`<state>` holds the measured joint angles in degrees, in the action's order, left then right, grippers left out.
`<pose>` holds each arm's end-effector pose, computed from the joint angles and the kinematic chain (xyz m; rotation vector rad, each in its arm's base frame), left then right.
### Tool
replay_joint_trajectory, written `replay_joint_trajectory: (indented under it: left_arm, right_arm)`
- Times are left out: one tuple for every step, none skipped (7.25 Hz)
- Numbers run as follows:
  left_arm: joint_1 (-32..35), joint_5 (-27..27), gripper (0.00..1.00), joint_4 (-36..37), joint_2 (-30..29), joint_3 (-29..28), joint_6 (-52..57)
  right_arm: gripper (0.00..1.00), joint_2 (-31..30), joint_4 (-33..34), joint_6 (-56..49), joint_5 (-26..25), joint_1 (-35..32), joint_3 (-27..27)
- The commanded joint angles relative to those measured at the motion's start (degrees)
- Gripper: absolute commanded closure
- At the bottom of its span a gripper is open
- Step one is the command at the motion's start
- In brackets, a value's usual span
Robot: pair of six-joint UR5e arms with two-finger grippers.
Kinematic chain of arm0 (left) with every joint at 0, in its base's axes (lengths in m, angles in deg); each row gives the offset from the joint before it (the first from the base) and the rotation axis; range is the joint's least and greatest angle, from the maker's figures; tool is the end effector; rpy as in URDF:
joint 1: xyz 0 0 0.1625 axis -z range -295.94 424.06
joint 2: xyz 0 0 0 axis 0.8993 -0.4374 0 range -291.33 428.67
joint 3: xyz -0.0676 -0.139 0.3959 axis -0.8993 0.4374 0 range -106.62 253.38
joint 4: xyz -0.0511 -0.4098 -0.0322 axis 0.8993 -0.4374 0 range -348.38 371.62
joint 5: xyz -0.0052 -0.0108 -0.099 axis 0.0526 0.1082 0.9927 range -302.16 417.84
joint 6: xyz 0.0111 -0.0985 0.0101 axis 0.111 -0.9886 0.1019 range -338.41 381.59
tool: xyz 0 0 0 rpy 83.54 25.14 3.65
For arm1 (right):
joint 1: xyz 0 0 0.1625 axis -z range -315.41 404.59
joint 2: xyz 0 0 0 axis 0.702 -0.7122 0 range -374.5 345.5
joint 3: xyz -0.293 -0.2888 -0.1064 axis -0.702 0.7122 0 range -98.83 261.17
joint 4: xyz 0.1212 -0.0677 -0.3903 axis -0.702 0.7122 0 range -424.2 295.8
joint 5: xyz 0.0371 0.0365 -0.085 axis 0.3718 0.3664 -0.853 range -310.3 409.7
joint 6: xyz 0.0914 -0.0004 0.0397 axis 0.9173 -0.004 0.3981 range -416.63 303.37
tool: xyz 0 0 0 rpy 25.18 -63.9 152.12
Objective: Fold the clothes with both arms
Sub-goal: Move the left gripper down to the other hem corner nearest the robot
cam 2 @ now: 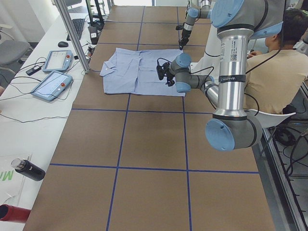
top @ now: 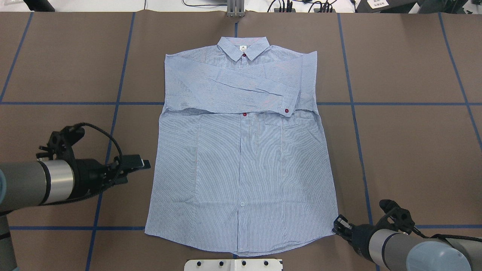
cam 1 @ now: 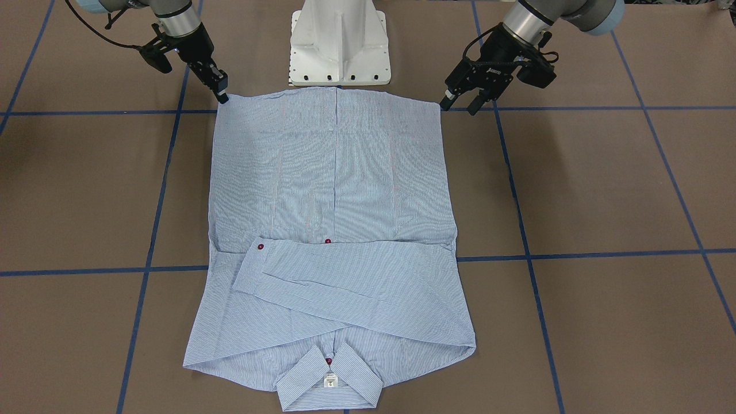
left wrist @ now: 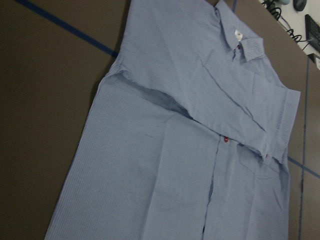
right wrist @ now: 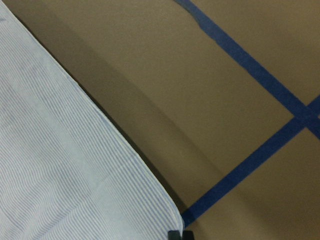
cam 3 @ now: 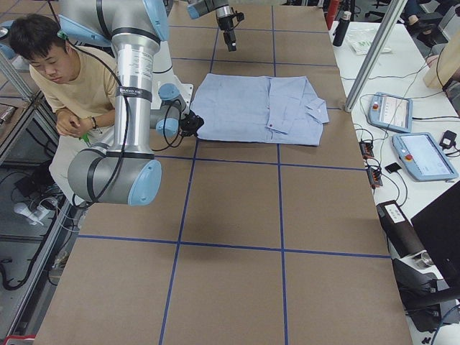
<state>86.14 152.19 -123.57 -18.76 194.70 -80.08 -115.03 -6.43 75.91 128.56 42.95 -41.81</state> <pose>0.3678 -0.2849 0.3300 0.0528 1.3037 -0.4553 -0.4177 -0.1646 0.4057 -0.1692 -0.9823 0.8011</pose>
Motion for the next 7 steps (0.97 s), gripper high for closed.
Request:
replay_joint_trajectory:
  left_arm:
    - [-8.69,-5.12,0.18,1.94,1.12,-0.73,-5.01]
    - [-10.11,-5.57,0.2,6.82,0.86,-0.73,-5.12]
    - [-11.34,-5.84,0.21,9.05,0.77,-0.99,-5.21]
    - [-12.14,-5.84,0.22,9.94,0.51,-1.43,-5.29]
    - [-12.58,-5.84,0.23,10.04,-0.01,-1.95,-5.29]
    - [-13.11,-5.76,0.24,10.04,-0.71,-2.92,-5.55]
    - [-13.9,-5.76,0.24,10.04,-1.42,-3.71,-5.91]
  right_arm:
    - [1.0,-0.18,-0.12,0.0,2.25,-1.25,-0.15]
    - [1.0,-0.18,-0.12,0.08,2.52,-1.87,-0.16]
    - [1.0,-0.18,-0.12,0.09,2.52,-2.05,-0.24]
    - [1.0,-0.18,-0.2,0.09,2.52,-2.05,-0.16]
    - [1.0,-0.18,-0.21,0.09,2.52,-2.05,-0.16]
    - [1.0,-0.18,-0.21,0.09,2.52,-2.05,-0.16]
    - [1.0,-0.18,-0.21,0.17,2.52,-2.05,-0.24]
